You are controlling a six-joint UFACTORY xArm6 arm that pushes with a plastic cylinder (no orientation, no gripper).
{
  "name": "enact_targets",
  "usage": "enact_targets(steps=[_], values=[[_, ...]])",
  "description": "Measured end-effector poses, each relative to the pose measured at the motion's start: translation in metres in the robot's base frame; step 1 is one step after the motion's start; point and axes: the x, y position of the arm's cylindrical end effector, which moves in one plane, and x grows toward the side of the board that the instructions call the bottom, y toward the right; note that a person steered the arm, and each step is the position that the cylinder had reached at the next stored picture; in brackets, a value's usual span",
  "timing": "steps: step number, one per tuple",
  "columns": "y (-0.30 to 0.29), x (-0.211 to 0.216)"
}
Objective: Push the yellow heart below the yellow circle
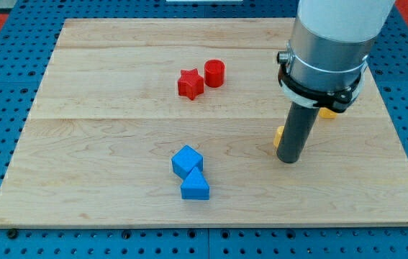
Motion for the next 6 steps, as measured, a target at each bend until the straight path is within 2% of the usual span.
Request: enact_targets(steps=[1,2,3,4,6], values=[[-0.043,-0.013],[-0.002,-0.033],[0.046,-0.033],[0.018,-0.005],[0.087,0.002]])
